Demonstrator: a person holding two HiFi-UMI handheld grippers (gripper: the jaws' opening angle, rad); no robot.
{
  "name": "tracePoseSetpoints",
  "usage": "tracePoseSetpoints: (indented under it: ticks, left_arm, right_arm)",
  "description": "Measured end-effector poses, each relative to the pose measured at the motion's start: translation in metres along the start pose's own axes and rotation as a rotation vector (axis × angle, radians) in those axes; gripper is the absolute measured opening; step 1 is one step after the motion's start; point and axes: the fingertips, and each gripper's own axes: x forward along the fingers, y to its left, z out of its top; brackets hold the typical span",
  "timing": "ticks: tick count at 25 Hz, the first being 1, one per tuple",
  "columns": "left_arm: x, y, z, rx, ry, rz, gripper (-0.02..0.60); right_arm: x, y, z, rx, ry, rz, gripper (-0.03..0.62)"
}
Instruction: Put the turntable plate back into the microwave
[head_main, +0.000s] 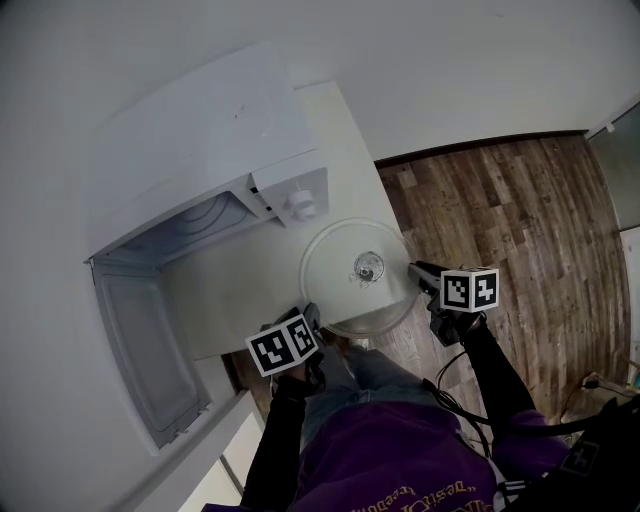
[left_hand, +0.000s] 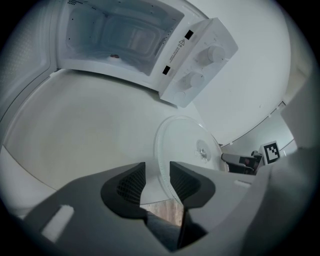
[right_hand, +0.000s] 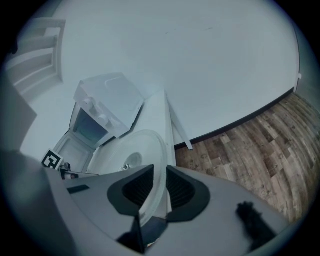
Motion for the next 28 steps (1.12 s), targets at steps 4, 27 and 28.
tracePoseSetpoints:
  ticks: [4, 27, 28]
  left_arm:
    - [-0.002, -0.001, -0.004, -0.018, 0.002, -0.009, 0.139]
    - [0.025, -0.073, -0.075, -0.291, 0.037, -0.391, 0.166]
    - [0.023, -0.073, -0.073, -0.295, 0.018, -0.406, 0.156]
  right_arm:
    - [-0.002, 0.003, -0.008, 0.016, 0.026, 0.019, 0.071]
    - [-0.012, 0.006, -0.017, -0.065, 0.029, 0.003, 0.058]
    - [-0.012, 0.006, -0.017, -0.064, 0.027, 0.005, 0.058]
